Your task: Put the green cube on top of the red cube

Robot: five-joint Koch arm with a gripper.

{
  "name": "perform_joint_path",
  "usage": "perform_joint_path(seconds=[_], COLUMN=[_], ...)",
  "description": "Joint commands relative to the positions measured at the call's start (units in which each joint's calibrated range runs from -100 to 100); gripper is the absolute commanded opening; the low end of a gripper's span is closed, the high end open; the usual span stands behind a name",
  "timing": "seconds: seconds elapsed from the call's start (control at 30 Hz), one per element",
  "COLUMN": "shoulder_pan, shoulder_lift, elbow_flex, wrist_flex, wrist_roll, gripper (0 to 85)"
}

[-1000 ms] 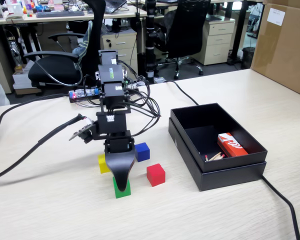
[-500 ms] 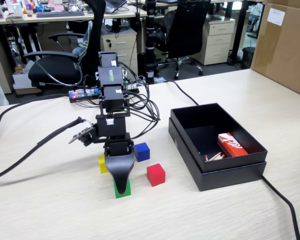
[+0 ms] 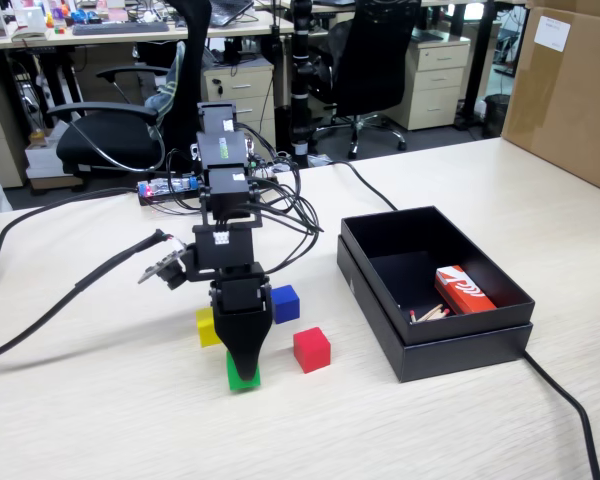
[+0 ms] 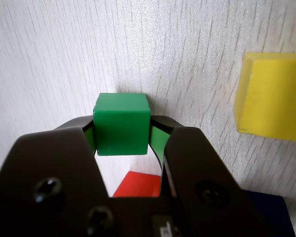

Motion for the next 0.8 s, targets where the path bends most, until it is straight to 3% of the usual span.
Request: perform_joint_path(seconds=[0.0,0.1,0.17,0.4,0.77], shoulder_pan=[0.1,0.1,0.1,-0.3,2.1], shoulder_lift=[-1.1,-1.1,-0.7,-4.9,-30.2], elbow_flex=[3.2,3.1,2.9,1.0,-7.7], wrist_flex=[-0.2,-0.2,-0.2,-0.3,-1.6], wrist_roll=[-0.4,-0.4,-0.3,0.1,3.3], gripper=[14.0,12.4,1.1,0.9,0.9])
